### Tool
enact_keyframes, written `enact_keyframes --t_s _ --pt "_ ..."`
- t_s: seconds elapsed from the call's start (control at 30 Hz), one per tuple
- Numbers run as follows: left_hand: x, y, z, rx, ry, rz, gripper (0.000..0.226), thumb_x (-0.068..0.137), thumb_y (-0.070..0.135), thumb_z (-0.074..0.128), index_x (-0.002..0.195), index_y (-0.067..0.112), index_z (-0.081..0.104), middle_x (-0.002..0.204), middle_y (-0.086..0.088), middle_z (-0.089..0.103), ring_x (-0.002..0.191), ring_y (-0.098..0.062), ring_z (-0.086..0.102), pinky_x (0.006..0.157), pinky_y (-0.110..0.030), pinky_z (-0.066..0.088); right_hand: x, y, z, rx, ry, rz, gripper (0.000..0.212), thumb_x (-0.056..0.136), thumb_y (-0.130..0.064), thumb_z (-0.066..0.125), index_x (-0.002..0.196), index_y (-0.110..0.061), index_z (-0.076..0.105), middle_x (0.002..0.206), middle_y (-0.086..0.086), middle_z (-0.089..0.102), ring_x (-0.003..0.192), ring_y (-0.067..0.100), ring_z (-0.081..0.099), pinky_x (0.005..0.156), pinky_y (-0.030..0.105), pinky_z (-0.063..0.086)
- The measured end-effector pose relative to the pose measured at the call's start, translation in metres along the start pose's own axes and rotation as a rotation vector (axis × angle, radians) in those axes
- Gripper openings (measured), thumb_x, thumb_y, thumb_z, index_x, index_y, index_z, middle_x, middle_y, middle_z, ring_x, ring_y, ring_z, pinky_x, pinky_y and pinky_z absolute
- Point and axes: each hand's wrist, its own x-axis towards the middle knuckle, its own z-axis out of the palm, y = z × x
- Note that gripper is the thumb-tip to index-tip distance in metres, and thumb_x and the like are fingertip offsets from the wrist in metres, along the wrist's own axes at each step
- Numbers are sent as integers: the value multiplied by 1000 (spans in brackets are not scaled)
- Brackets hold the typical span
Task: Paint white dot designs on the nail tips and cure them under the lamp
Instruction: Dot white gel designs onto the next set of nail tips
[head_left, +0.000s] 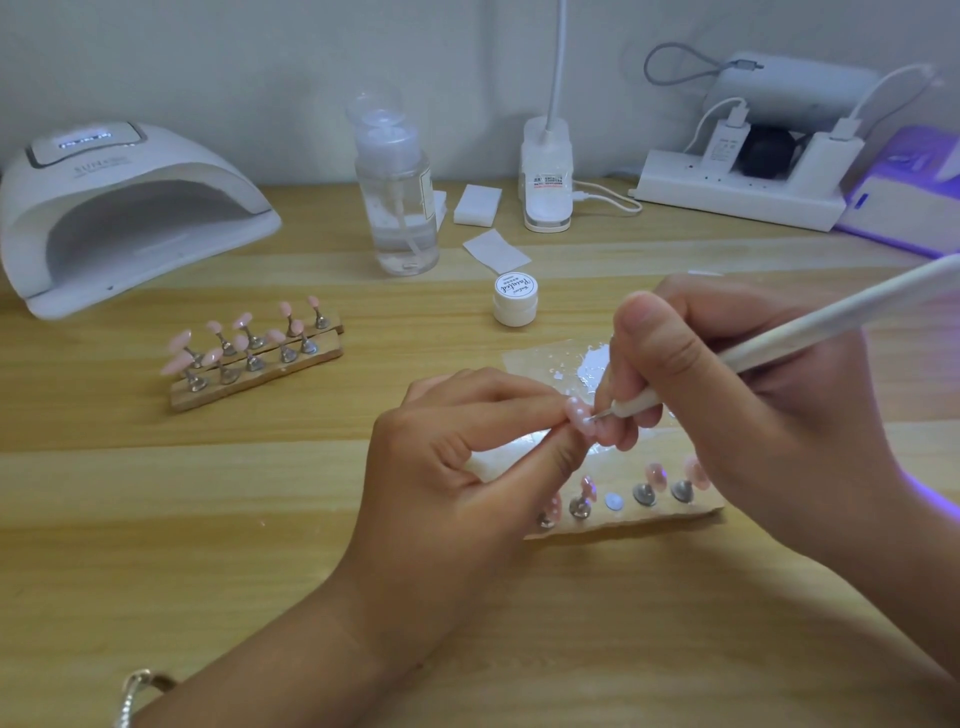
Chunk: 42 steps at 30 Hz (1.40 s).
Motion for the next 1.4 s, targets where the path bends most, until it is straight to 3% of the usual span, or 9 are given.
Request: enact_keyframes --t_s 0.17,0.43,0.6,0.7,0.83,1.0,1.13,1.3,1.4 --pt "0 0 0 -8 -9 -4 9 87 21 73 88 26 80 89 16 75 92 -13 71 86 -53 48 0 1 0 26 5 3 36 98 -20 50 63 -10 57 56 -7 58 50 12 63 50 10 43" --pt "-1 2 1 3 44 -43 5 81 27 75 84 29 78 89 23 75 89 -3 70 91 -38 47 14 5 -10 279 125 36 41 99 -21 50 59 -17 56 53 -9 53 45 24 58 49 26 44" --pt "-2 7 2 -57 64 -88 4 77 29 78 78 32 77 82 25 74 82 1 69 86 -44 47 22 9 -21 288 209 78 39 97 -23 52 60 -17 58 53 -3 49 43 26 54 48 27 43" --pt "-5 10 4 -73 26 -119 3 76 29 80 78 30 77 81 23 74 85 -6 69 87 -47 49 23 11 -24 267 234 90 40 99 -21 51 60 -16 58 52 -2 47 43 24 53 47 26 43" --pt "-9 13 12 -75 -39 -206 9 75 28 79 82 32 75 82 23 73 101 -22 64 74 -11 48 24 12 -25 254 239 91 41 100 -18 50 60 -16 58 52 1 45 42 23 52 47 28 43" --pt "-10 11 19 -3 -114 -178 10 73 32 79 77 30 71 93 26 71 111 -4 59 98 -29 40 25 12 -25 220 226 84 40 99 -17 50 60 -16 56 49 -5 45 41 21 51 46 25 42" --pt "-8 8 22 139 -108 -150 7 71 37 77 71 34 70 102 22 66 112 -2 56 105 -47 34 24 13 -25 196 231 84 40 100 -14 48 60 -16 55 48 -6 44 40 21 52 46 21 40" --pt "-8 6 23 208 -137 -190 7 71 45 73 72 39 69 108 25 60 118 -3 50 109 -36 27 24 13 -25 177 226 75 39 100 -13 48 61 -14 54 47 -6 45 40 22 53 45 18 39" --pt "-7 5 23 232 -154 -199 8 70 47 72 72 39 70 109 26 60 119 0 47 110 -36 25 24 13 -25 175 226 70 40 100 -13 48 61 -14 54 47 -6 45 39 22 52 45 18 39"
